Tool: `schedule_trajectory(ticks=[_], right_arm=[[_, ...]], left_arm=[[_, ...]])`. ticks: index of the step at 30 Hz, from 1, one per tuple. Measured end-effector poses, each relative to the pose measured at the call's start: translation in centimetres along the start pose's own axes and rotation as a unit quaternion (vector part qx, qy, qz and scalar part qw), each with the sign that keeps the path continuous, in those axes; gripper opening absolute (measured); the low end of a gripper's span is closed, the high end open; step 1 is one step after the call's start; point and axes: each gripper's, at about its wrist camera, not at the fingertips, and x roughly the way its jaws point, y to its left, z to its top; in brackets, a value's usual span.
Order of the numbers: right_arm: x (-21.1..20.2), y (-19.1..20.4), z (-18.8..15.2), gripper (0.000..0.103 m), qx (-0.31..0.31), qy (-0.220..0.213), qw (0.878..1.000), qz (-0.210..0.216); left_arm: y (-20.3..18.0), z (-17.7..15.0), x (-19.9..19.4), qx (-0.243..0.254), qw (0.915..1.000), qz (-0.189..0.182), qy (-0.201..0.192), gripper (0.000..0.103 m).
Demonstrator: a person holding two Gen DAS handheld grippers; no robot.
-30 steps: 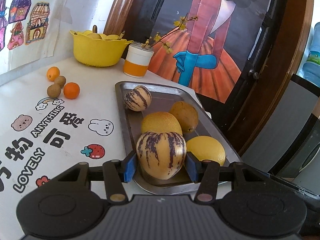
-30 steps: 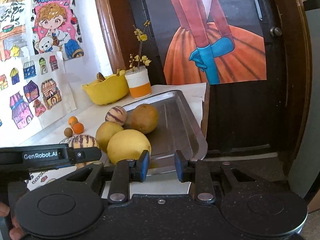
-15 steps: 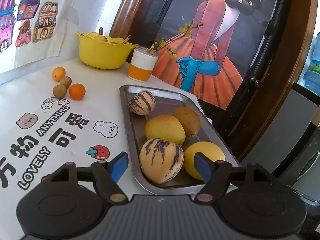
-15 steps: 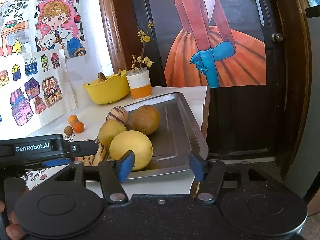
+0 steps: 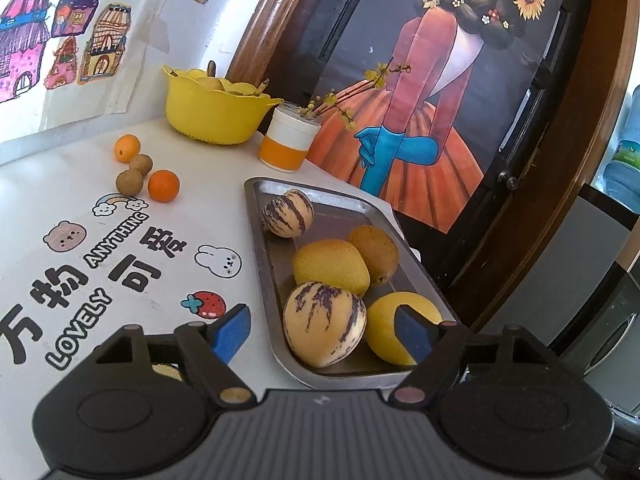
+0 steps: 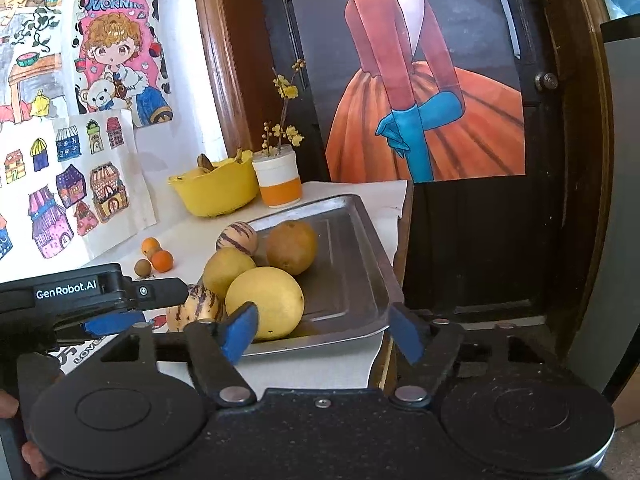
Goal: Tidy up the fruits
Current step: 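Withdraw both tools from the tray toward the remaining small fruits, then grasp a brown round fruit with the left tool while the right grasps a small orange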
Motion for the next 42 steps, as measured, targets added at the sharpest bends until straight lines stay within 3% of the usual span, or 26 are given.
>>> schedule_trajectory(ticks=[7,13,20,25,31,34,42], right_arm=[[-0.5,0.7,0.4,0.097,-0.008,-0.006,1.0,0.003],[-0.9,2.4,1.9,0.102,-0.046,-0.01,0.999,0.017],[0.1,5.6,5.5,0.102,-0.075,0.02,0.993,0.094],[1.9,9.0,9.9,0.102,-0.086,0.053,0.982,0.16],[6.4,14.8,14.5,0.102,-0.156,0.102,0.962,0.2],[9.8,17.3,15.6,0.102,-0.195,0.122,0.954,0.191],[20.6,19.3,15.4,0.102,-0.123,0.207,0.954,0.18]], left_arm=[[0.2,0.3,-0.9,0.0,0.9999,0.003,-0.011,0.099],[1.1,1.4,-2.2,0.005,0.9994,0.019,-0.028,0.102],[4.2,4.1,-3.3,0.014,0.9963,0.078,-0.032,0.102],[6.9,6.3,-4.1,0.037,0.9902,0.13,-0.034,0.102],[9.3,8.3,-3.5,0.071,0.9836,0.165,-0.017,0.102],[10.0,9.1,-2.3,0.086,0.9824,0.165,-0.007,0.102],[10.4,10.0,2.4,0.126,0.9801,0.152,0.018,0.102]])
